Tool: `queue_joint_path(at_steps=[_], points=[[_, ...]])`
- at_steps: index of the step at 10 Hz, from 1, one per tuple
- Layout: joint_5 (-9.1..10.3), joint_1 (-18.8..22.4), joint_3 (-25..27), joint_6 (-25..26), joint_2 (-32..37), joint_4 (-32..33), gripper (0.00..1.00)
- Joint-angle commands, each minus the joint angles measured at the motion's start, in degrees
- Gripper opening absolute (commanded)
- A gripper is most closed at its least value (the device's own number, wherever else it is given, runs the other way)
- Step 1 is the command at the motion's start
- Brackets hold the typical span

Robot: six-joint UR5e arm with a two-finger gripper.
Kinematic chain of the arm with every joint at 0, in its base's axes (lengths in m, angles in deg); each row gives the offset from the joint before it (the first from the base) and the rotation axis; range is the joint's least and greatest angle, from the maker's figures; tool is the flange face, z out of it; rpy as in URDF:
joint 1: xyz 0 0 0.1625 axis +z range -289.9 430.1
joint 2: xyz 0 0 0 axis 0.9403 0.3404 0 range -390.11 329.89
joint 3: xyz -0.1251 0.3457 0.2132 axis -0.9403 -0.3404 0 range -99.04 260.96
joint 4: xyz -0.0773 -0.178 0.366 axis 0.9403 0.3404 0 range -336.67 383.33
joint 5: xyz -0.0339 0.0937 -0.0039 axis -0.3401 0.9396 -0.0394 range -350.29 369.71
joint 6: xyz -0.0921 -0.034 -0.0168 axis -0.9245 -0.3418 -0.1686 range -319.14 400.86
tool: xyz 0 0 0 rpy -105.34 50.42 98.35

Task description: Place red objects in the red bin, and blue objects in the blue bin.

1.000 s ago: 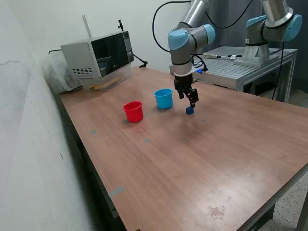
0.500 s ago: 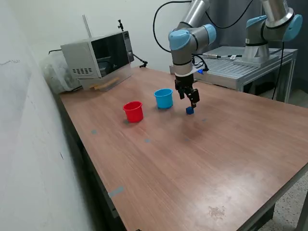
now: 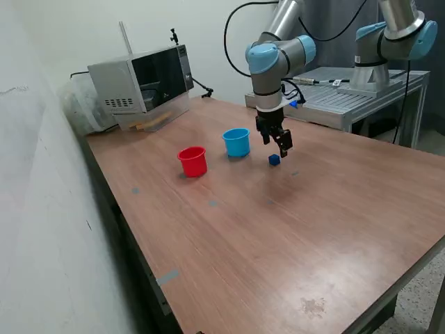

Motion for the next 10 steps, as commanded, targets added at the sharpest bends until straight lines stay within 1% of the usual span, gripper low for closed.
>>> queue_joint_path(at_steps=[1,5,7,10], points=[[0.05,1.08,0.30,0.28,0.00,0.02,1.00],[0.22,1.87,-0.22,0.98,0.00,0.11,1.00],[0.92,1.87,-0.31,0.98,-0.17,0.02,1.00],[0.93,1.61,-1.72,0.89,-2.19,0.02,1.00]])
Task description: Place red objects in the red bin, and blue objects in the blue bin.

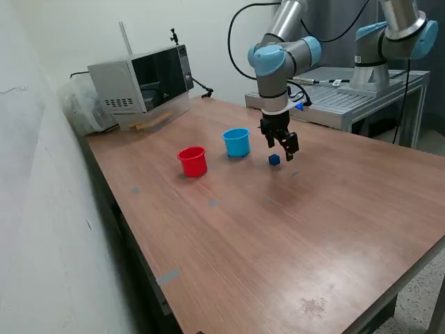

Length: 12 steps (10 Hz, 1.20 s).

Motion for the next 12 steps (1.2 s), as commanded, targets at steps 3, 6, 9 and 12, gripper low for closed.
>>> queue_joint_path(at_steps=[3,6,9,12], points=[[0.18,-0.66,-2.03,-0.01,-2.02,0.07,1.00],[0.27,-0.66,-2.29,-0.01,-2.29,0.07,1.00],[0.27,-0.66,-2.21,-0.18,-2.90,0.15,1.00],[0.27,-0.66,-2.21,-0.62,-2.99,0.15,1.00]])
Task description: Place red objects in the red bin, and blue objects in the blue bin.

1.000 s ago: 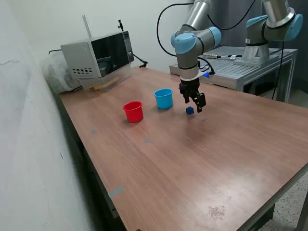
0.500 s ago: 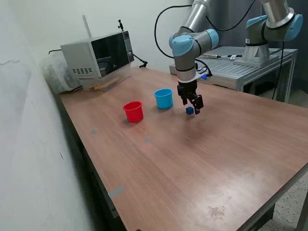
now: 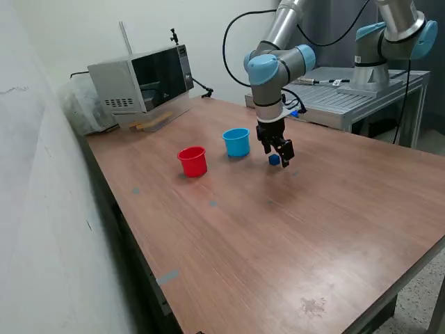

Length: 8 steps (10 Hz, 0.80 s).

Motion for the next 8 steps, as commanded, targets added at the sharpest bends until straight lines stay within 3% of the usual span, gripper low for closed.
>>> queue_joint_path(at_steps=[1,2,8], points=[[0.00,0.00,0.00,-0.30,-0.15,0.01,1.00],[0.00,0.00,0.00,-0.30,-0.15,0.01,0.00],[0.00,-0.09,0.00,-0.39,-0.15,0.71,0.00]])
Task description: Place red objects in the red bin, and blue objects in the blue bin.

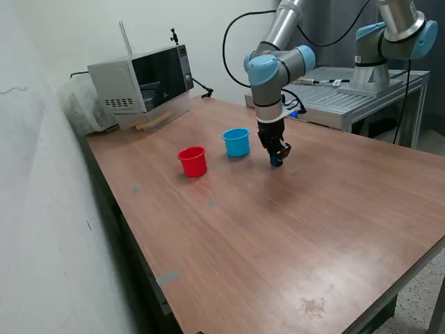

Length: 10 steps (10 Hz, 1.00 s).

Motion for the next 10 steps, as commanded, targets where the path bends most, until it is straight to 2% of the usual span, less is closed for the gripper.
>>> queue_joint_path(at_steps=[1,3,5,7,10], points=[[0.01,-0.01,0.10,-0.15,0.02,0.18,0.00],[-0.08,-0.01,0.27,-1.20,2.37,-0.26,0.00],[-0.69,-0.88,-2.35,-1.47,8.00,-1.49,0.00],[-0.69,-3.25,-5.08,-2.26,9.60,-5.17,0.00],[-0.61,-8.60,-4.65,-4.36,9.69,-5.36,0.00]])
